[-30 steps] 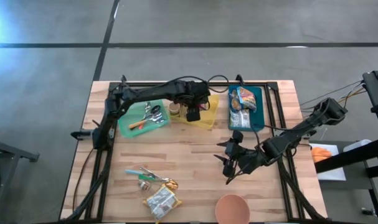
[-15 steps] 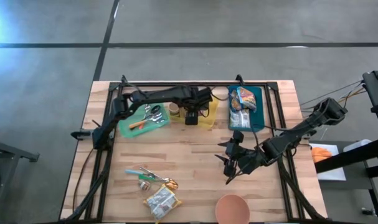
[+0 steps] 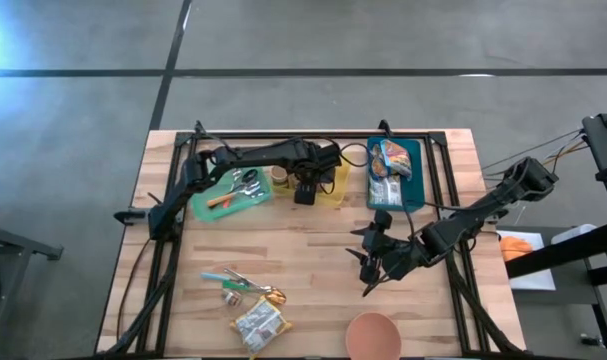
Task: Pick & Place Food Item
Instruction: Put the red seasoning can into the yellow bin
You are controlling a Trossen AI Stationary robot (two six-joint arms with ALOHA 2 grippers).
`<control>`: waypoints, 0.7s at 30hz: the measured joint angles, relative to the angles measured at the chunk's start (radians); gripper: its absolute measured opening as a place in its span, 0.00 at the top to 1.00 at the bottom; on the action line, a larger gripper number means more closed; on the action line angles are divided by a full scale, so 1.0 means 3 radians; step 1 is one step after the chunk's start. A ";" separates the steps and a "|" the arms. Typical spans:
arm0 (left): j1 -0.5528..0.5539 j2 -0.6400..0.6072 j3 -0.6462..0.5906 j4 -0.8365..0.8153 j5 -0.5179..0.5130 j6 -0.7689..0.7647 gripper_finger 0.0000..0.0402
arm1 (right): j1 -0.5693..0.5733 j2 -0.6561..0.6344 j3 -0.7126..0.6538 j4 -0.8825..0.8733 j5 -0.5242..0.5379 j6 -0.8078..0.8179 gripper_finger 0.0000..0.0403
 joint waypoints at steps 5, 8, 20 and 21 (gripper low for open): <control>0.0003 0.0014 0.0000 -0.0004 0.0010 0.0115 0.49 | 0.0000 0.0000 0.0000 -0.0001 0.0000 -0.0029 0.44; 0.0006 0.0013 0.0000 -0.0033 0.0012 0.0130 0.49 | 0.0000 0.0000 0.0000 -0.0002 0.0000 -0.0043 0.44; 0.0015 0.0006 -0.0107 -0.0249 0.0086 0.0057 0.49 | 0.0003 0.0000 0.0000 0.0000 0.0000 -0.0067 0.44; 0.0015 0.0006 -0.0107 -0.0266 0.0093 0.0038 0.49 | 0.0003 0.0000 0.0000 0.0001 0.0001 -0.0067 0.44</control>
